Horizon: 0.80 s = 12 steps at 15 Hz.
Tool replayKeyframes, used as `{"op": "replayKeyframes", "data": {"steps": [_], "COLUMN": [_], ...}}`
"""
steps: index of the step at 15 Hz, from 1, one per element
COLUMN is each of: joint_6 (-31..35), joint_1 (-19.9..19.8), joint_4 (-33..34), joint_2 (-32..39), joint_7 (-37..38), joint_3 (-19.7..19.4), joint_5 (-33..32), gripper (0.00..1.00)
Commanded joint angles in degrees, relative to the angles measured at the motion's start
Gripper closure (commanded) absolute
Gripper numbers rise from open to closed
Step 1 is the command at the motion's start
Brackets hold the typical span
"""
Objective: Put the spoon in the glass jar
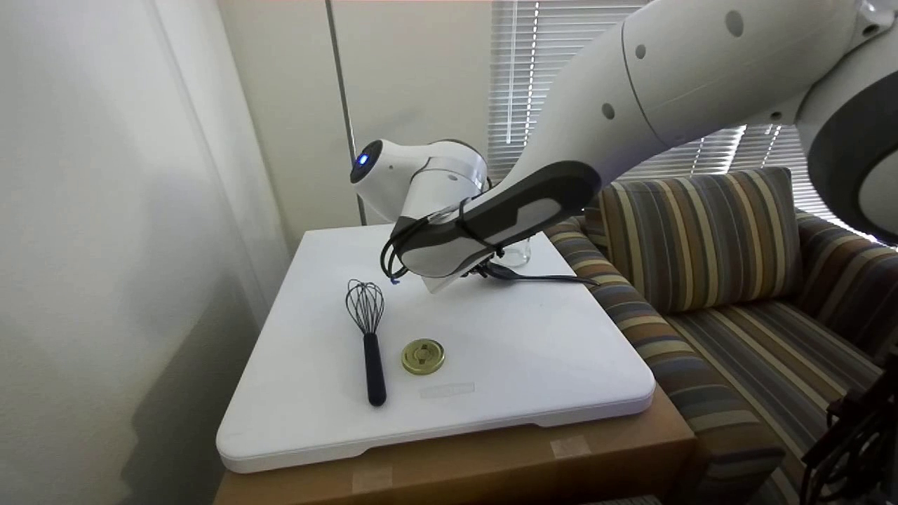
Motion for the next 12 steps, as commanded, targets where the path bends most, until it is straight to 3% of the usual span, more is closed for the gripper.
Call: {"op": "replayKeyframes", "data": {"steps": [1,12], "joint_6": [-1.26,-5.64], "joint_1": [-0.27,-0.14], "joint_4": [0.56,3.72], "joint_2": [0.00,0.00], "joint_7": [-0.37,-2.58], "joint_3": [0.86,1.86], "joint_5": [-0.06,0.58], "gripper": [0.98,0.98]}}
